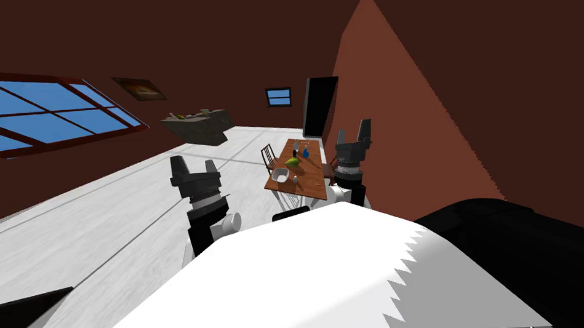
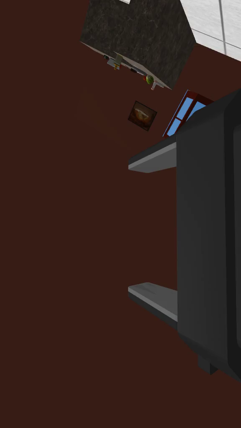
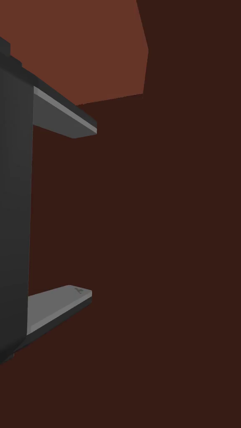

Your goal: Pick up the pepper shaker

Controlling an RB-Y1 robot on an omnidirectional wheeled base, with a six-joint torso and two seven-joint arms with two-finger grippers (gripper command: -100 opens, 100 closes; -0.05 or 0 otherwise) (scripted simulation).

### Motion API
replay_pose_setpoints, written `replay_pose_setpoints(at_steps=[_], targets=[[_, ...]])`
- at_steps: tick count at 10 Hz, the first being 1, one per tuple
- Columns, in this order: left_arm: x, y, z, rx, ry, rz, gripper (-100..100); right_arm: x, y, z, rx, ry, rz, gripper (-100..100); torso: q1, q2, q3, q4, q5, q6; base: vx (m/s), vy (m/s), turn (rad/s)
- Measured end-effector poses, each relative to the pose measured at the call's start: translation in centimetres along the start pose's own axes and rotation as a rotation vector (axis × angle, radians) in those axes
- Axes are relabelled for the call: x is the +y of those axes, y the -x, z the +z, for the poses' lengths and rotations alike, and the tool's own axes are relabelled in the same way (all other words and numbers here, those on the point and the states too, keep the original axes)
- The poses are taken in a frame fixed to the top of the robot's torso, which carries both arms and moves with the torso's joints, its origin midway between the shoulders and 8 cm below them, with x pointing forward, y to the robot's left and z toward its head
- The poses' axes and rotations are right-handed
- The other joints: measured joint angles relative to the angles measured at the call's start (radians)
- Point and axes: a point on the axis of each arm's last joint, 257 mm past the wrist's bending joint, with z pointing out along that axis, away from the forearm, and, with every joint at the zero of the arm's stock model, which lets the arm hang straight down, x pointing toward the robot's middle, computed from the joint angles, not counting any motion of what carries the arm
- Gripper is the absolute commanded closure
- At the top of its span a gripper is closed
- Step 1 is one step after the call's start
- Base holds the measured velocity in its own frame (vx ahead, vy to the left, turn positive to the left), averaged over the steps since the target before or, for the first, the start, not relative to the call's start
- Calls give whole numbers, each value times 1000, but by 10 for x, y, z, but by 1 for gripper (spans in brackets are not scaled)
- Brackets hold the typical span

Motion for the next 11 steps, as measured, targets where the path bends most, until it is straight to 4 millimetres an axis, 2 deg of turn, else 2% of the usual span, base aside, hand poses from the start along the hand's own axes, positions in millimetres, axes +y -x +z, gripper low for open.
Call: replay_pose_setpoints(at_steps=[3, 7, 9, 11], targets=[[0, 0, 0, 0, 0, 0, 0, -18, -5, -9, 71, -42, -51, -100, 2, 8, 4, 2, 1, 0, -115, 35, 160], [0, 0, 0, 0, 0, 0, 0, -61, -2, -27, 144, -132, -152, -100, 1, 4, 2, 1, 0, 0, -78, 21, 185], [0, 0, 0, 0, 0, 0, 0, -91, 8, -43, 176, -198, -234, -100, 1, 5, 3, 1, 0, 0, -79, 23, 215], [0, 0, 0, 0, 0, 0, 0, -109, 19, -55, 193, -250, -289, -100, 0, 4, 3, 1, 0, 0, -50, 18, 161]])
